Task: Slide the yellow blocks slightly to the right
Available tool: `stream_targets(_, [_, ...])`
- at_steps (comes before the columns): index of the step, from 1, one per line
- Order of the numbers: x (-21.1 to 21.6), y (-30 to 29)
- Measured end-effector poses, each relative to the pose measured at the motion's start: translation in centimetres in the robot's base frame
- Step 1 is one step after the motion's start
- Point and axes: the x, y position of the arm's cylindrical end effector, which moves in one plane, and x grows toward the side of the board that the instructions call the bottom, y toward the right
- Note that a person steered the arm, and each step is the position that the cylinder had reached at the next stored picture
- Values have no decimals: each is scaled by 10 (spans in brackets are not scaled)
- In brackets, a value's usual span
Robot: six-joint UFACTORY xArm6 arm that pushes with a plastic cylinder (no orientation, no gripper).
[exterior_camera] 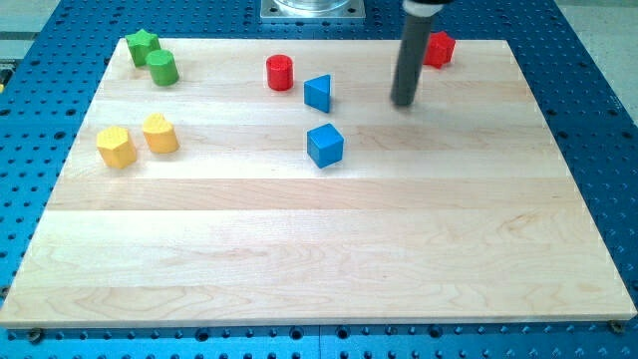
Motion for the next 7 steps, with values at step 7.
stream_targets(7, [7, -239])
